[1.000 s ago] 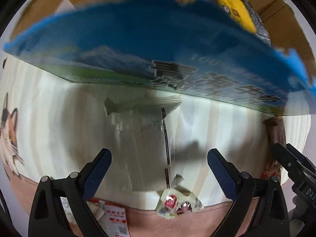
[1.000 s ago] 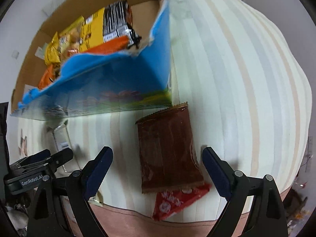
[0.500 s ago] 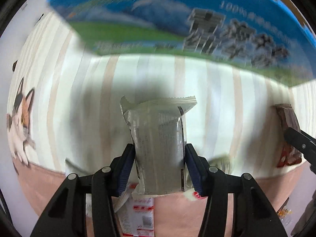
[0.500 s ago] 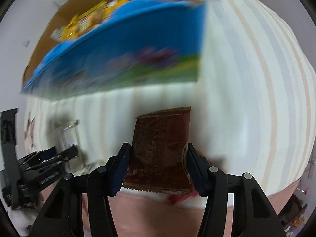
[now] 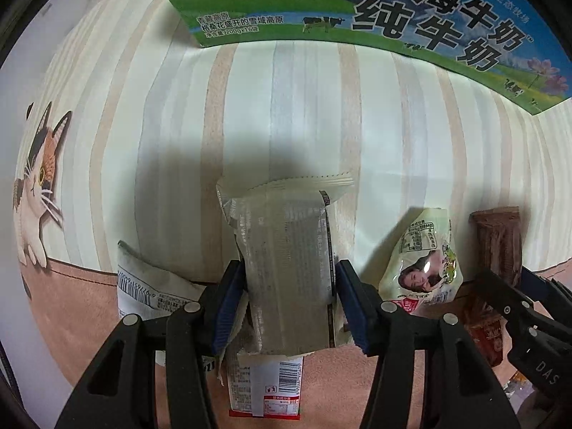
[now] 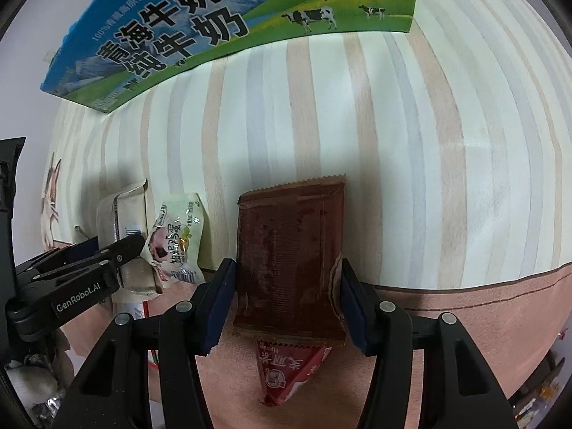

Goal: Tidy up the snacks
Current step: 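Grasp the white wrapped pack with the left tool while the right tool grasps the brown packet, then lower both packs into the cardboard box and open both tools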

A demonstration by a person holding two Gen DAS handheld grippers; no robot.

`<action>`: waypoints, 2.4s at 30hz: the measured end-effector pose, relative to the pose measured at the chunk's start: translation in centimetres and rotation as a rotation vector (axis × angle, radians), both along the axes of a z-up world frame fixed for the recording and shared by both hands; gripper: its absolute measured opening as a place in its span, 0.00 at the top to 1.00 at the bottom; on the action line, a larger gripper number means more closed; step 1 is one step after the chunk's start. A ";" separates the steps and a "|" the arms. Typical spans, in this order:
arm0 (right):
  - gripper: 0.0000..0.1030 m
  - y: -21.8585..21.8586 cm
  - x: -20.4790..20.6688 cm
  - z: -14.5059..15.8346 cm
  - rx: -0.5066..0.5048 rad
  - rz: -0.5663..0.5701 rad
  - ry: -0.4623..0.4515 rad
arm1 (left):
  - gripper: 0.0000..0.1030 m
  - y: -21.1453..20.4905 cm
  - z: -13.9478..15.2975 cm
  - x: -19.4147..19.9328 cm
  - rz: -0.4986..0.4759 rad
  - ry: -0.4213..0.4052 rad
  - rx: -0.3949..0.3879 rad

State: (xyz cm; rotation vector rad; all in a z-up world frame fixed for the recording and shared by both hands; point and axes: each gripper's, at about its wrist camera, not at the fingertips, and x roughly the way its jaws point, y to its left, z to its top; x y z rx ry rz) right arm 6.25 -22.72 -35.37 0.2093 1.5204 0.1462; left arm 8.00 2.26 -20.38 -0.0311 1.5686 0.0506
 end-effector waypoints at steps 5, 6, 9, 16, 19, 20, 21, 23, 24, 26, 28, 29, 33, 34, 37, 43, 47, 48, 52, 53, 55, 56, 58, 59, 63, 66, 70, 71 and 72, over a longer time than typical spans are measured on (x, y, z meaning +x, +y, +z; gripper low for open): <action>0.40 0.8 0.2 -0.6 -0.026 0.001 0.004 | 0.49 0.3 -0.4 0.2 -0.004 0.000 0.003; 0.41 1.6 0.3 -1.0 -0.037 0.008 -0.002 | 0.49 0.3 -0.4 0.1 -0.003 -0.002 0.003; 0.42 2.5 0.0 -1.2 -0.068 0.017 -0.033 | 0.51 0.1 0.0 0.8 0.001 -0.009 -0.004; 0.44 2.5 -1.9 0.5 -0.071 0.005 -0.105 | 0.53 0.3 2.0 -0.3 -0.011 -0.047 -0.011; 0.44 2.3 -2.7 2.2 -0.058 0.001 -0.145 | 0.54 0.3 3.5 -1.0 -0.018 -0.071 -0.018; 0.44 2.2 -2.9 2.8 -0.058 0.000 -0.160 | 0.55 0.3 4.1 -1.3 -0.018 -0.079 -0.019; 0.44 2.2 -3.3 3.8 -0.054 -0.006 -0.191 | 0.55 0.3 4.9 -1.7 -0.018 -0.092 -0.026; 0.44 2.1 -3.7 5.7 -0.060 -0.006 -0.245 | 0.55 0.3 6.3 -2.2 -0.020 -0.114 -0.033; 0.44 1.9 -3.8 6.8 -0.058 -0.008 -0.271 | 0.56 0.3 7.0 -2.4 -0.021 -0.127 -0.038; 0.44 1.7 -4.0 8.7 -0.058 -0.003 -0.317 | 0.57 0.2 8.7 -2.8 -0.022 -0.155 -0.047; 0.44 1.6 -3.9 10.7 -0.041 -0.004 -0.353 | 0.58 0.1 10.5 -3.1 -0.028 -0.186 -0.057; 0.44 1.5 -4.0 11.5 -0.036 -0.003 -0.368 | 0.58 0.0 11.4 -3.1 -0.031 -0.201 -0.060; 0.44 1.3 -3.6 13.9 -0.003 -0.009 -0.415 | 0.58 -0.9 14.7 -2.6 -0.047 -0.265 -0.067; 0.44 1.2 -3.5 14.5 0.008 -0.013 -0.426 | 0.58 -1.0 15.4 -2.2 -0.047 -0.278 -0.079; 0.44 0.6 -3.2 16.2 0.027 -0.027 -0.456 | 0.58 -1.0 17.2 -0.9 -0.055 -0.316 -0.093; 0.44 -0.2 -1.3 18.5 0.087 -0.065 -0.491 | 0.58 -2.0 19.7 1.9 -0.060 -0.368 -0.139; 0.44 -0.9 1.0 19.7 0.129 -0.090 -0.509 | 0.58 -2.0 20.9 4.6 -0.047 -0.378 -0.181; 0.44 -1.3 1.9 20.0 0.137 -0.100 -0.517 | 0.58 -2.0 21.0 5.4 -0.048 -0.380 -0.190; 0.44 -2.4 5.7 20.8 0.131 -0.116 -0.534 | 0.58 -2.2 21.4 9.7 -0.054 -0.376 -0.198; 0.44 -2.7 6.6 20.8 0.127 -0.117 -0.533 | 0.58 -2.2 21.3 10.8 -0.055 -0.373 -0.201; 0.44 -3.4 9.5 20.6 0.113 -0.119 -0.514 | 0.58 -2.6 20.9 13.3 -0.078 -0.350 -0.189; 0.44 -3.6 10.8 20.5 0.104 -0.122 -0.508 | 0.58 -2.7 20.6 14.4 -0.085 -0.338 -0.181; 0.44 -4.1 13.4 19.9 0.080 -0.122 -0.483 | 0.58 -2.9 19.7 16.9 -0.097 -0.306 -0.167; 0.44 -4.4 14.3 19.6 0.075 -0.125 -0.475 | 0.58 -2.9 19.1 18.2 -0.101 -0.288 -0.158; 0.44 -5.1 18.5 17.4 0.058 -0.140 -0.401 | 0.58 -2.5 16.8 22.2 -0.081 -0.225 -0.161; 0.44 -5.4 20.4 15.5 0.031 -0.141 -0.356 | 0.58 -2.3 15.0 24.1 -0.074 -0.186 -0.149; 0.24 -5.7 22.4 12.4 0.002 -0.158 -0.249 | 0.58 -2.0 12.2 25.6 -0.056 -0.107 -0.143; 0.21 -5.6 22.6 12.2 0.003 -0.158 -0.248 | 0.58 -1.9 11.6 25.7 -0.048 -0.089 -0.147; 0.18 -5.5 22.7 12.0 0.004 -0.155 -0.250 | 0.57 -1.8 11.1 25.8 -0.038 -0.077 -0.157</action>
